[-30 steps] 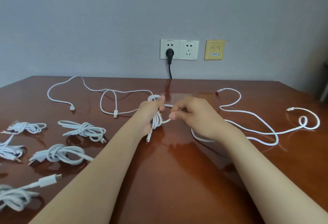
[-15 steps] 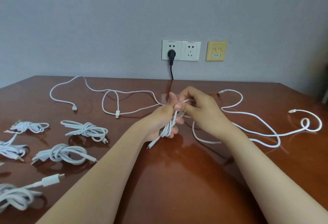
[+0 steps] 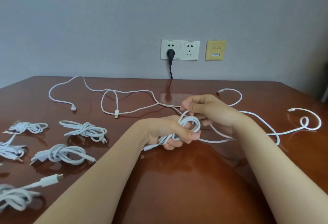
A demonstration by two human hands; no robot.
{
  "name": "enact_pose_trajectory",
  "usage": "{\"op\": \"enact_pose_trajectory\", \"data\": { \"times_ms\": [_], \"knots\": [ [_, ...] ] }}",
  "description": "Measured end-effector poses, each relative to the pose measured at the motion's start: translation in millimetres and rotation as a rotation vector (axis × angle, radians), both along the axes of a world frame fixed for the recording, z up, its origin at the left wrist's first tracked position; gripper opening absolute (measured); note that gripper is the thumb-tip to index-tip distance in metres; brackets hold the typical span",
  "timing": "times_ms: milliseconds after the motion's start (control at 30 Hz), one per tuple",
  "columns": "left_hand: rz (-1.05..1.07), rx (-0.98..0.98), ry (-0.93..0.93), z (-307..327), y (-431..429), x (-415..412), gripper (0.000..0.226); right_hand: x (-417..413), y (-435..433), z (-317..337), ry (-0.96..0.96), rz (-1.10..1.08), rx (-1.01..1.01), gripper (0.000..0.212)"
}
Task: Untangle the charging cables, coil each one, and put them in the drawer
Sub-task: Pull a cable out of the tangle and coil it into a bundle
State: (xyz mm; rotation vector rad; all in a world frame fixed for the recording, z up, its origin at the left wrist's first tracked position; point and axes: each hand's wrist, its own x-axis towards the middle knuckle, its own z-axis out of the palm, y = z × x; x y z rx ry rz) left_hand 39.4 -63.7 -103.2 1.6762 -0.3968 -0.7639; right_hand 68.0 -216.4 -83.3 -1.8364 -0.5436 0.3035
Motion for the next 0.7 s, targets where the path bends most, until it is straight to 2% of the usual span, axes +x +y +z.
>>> {"op": "enact_pose_trajectory", "data": {
  "times_ms": [100,167,300,367,467,533,600,700],
  "knots": [
    [0.032,-0.044,0.038,1,0,-1,0.025,3,-6,4,0.152,-0.052,0.147,0.029],
    [0.059,-0.062,0.044,1,-1,-1,0.027,-1,-6,6,0.135,-0.044,0.062,0.03],
    [0.025,-0.038,0.017,2,-3,-3,0.023,-14,11,1,-0.222,-0.072,-0.472,0.04],
    [-0.014,-0.028,-0.004,4,-1,-6,0.015,-16,19,-3,-0.418,-0.149,-0.556,0.043],
    [-0.014,-0.029,-0.021,4,0,-6,0.015,-16,21,-6,-0.575,-0.241,-0.592,0.047],
    [-0.021,-0.032,-0.031,2,0,-5,0.018,-15,20,-6,-0.562,-0.245,-0.573,0.048],
    [-0.018,-0.021,-0.041,1,0,-4,0.025,-14,18,-5,-0.425,-0.208,-0.464,0.051],
    [0.021,0.007,-0.096,1,-5,-6,0.009,-10,14,-6,-0.288,-0.188,-0.314,0.057]
  ]
}}
